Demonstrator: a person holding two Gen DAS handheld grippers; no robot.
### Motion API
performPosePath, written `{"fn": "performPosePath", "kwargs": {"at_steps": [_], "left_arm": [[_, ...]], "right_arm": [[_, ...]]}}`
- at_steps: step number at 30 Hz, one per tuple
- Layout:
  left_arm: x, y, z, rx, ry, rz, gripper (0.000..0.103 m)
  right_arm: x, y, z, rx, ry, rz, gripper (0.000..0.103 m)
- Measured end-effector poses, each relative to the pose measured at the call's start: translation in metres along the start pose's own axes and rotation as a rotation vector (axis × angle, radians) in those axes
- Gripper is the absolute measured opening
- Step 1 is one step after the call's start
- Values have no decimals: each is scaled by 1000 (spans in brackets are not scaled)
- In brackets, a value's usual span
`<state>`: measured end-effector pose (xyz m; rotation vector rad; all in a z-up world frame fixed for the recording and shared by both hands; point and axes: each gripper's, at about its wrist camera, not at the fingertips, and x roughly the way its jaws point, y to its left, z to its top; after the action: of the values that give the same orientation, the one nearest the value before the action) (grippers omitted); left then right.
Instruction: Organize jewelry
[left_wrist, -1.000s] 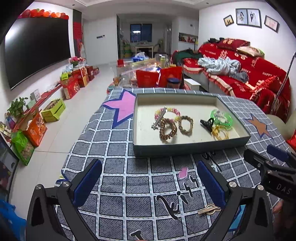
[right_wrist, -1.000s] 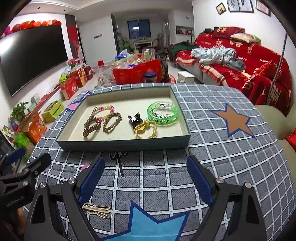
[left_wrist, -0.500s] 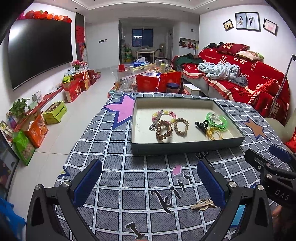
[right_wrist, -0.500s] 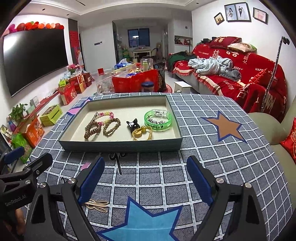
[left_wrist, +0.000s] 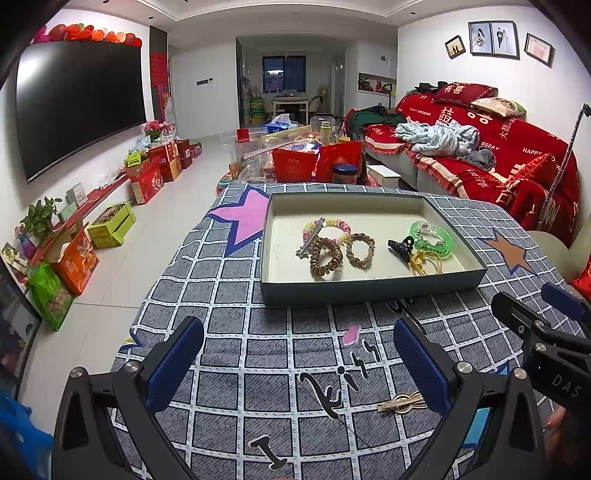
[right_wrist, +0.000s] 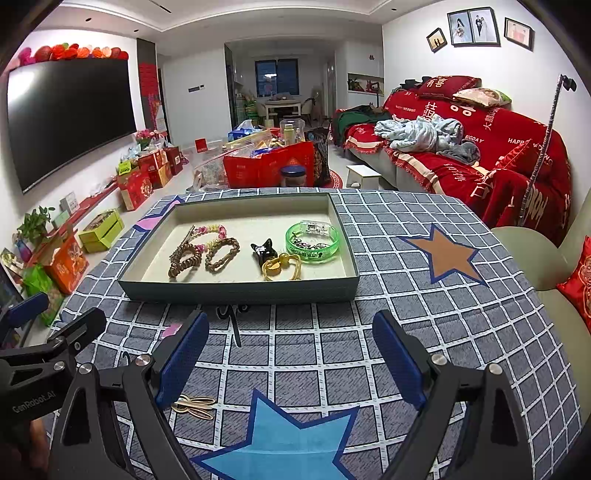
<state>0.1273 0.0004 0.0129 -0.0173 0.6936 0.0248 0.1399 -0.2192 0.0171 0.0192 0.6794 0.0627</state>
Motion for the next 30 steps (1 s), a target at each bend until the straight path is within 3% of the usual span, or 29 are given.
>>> {"fn": "performPosePath", "kwargs": {"at_steps": [30], "left_arm": [[1, 1, 0, -11, 13, 6, 103]], "right_arm": [[-5, 1, 2, -5, -4, 3, 92]]}}
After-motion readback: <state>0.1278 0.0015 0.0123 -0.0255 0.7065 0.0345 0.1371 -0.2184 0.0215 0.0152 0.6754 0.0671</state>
